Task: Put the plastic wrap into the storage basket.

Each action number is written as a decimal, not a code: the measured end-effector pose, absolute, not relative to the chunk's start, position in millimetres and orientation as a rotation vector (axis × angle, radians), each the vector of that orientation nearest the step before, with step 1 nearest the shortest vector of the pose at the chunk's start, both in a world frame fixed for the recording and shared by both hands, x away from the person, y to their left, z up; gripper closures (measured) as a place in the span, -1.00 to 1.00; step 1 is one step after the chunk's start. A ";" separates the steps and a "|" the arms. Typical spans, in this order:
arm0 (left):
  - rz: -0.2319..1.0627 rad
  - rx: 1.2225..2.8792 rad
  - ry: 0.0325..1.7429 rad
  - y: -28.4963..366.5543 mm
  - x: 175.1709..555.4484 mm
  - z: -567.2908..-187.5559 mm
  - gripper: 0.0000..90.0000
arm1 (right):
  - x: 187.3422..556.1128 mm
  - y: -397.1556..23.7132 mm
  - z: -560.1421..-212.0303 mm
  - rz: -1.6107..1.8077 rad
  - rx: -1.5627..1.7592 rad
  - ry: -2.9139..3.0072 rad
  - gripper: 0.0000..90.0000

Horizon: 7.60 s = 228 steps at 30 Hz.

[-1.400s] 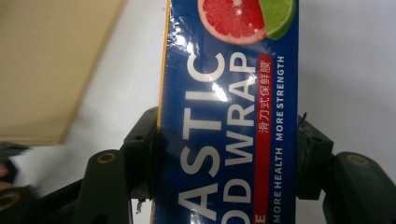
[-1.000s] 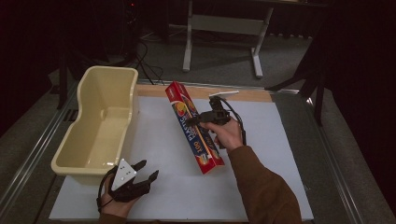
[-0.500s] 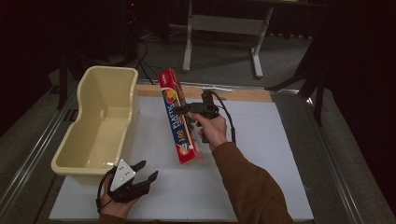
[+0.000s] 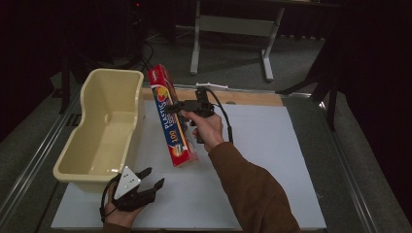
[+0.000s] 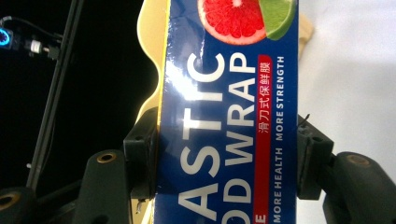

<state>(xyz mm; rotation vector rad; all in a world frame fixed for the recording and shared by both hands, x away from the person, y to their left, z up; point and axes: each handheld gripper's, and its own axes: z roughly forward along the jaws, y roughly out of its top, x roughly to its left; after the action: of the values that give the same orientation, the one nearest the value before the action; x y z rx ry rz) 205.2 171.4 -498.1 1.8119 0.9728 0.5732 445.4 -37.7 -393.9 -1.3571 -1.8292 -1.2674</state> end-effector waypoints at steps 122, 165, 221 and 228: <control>0.602 1.808 0.902 171.3 196.3 -494.5 -0.09 | 401.2 116.5 -413.9 -1.503 -1.473 -1.569 -0.14; 0.604 1.805 0.910 172.9 198.1 -494.3 -0.09 | 407.2 86.1 -394.4 -1.331 -1.542 -1.964 -0.18; 0.588 1.862 0.931 162.4 201.3 -498.5 -0.22 | 322.9 -200.9 -459.5 -1.589 -1.053 -2.852 -0.58; 0.590 1.861 0.945 161.6 201.8 -499.3 -0.28 | 302.3 -236.3 -479.1 -1.611 -1.123 -2.835 -0.60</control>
<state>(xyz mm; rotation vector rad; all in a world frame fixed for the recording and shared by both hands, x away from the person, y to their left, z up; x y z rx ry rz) 201.8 161.6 -499.3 1.8615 0.9452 0.5901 302.3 -236.3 -479.1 -1.1229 -2.8352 -1.6112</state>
